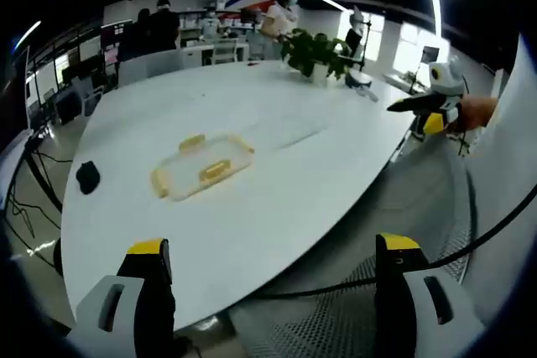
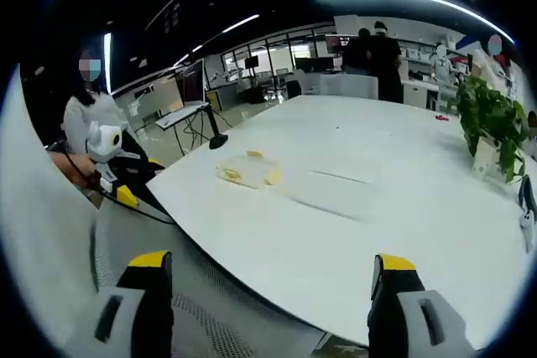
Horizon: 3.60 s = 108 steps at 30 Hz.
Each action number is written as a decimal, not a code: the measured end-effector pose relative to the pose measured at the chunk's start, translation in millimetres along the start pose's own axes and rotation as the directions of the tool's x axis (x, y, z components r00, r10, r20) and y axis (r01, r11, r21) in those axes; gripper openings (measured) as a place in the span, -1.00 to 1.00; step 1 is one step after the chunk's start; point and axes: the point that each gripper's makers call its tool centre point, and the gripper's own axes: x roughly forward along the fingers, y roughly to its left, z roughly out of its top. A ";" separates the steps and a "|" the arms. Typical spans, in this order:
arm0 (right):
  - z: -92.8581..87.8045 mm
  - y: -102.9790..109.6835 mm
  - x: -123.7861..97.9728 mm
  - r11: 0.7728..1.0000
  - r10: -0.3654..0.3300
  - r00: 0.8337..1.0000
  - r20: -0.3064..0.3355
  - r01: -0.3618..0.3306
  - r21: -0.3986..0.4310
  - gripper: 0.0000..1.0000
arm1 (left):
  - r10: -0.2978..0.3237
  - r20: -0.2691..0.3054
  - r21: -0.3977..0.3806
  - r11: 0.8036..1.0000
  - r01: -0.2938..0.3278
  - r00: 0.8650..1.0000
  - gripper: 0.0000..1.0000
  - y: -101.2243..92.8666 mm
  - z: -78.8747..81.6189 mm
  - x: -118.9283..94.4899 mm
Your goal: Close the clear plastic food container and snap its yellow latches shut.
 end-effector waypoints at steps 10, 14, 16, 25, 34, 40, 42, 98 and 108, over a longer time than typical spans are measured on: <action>-0.8 0.4 -0.2 1.000 -0.001 1.000 -0.002 0.001 -0.003 0.98 | -0.004 0.000 0.002 1.000 0.004 1.000 0.99 -2.2 0.8 0.7; -2.5 0.4 -0.2 1.000 -0.001 1.000 -0.005 0.001 -0.001 0.98 | -0.005 0.004 0.001 1.000 0.005 1.000 0.99 -3.1 1.7 0.1; -3.2 0.5 -0.1 1.000 -0.003 1.000 -0.006 0.003 -0.004 0.98 | -0.006 0.003 0.001 1.000 0.006 1.000 0.99 -3.5 1.5 -0.2; -4.3 2.6 -0.8 1.000 0.001 1.000 -0.009 -0.001 -0.004 0.98 | -0.008 0.015 -0.013 1.000 0.008 1.000 0.99 -4.1 1.8 -0.8; -3.0 3.8 0.0 1.000 0.005 1.000 -0.014 -0.005 -0.014 0.98 | -0.002 0.034 -0.024 1.000 0.003 0.999 0.99 -2.1 4.1 -2.7; -2.8 3.0 0.0 1.000 0.005 1.000 -0.017 -0.005 -0.017 0.98 | 0.000 0.056 -0.048 0.999 0.003 0.998 0.99 -0.5 9.3 -2.7; -2.9 3.3 0.4 1.000 0.007 1.000 -0.018 -0.007 -0.015 0.98 | 0.000 0.063 -0.052 0.999 0.004 0.998 0.99 0.3 10.0 -2.8; 52.5 27.7 61.9 0.960 0.140 0.989 -0.046 -0.148 -0.240 0.98 | -0.097 0.060 0.127 0.988 0.089 0.993 0.66 31.3 39.3 4.6; 72.8 33.4 80.6 0.938 0.158 0.986 -0.060 -0.169 -0.301 0.86 | -0.117 0.052 0.189 0.976 0.105 0.992 0.64 48.7 50.2 4.1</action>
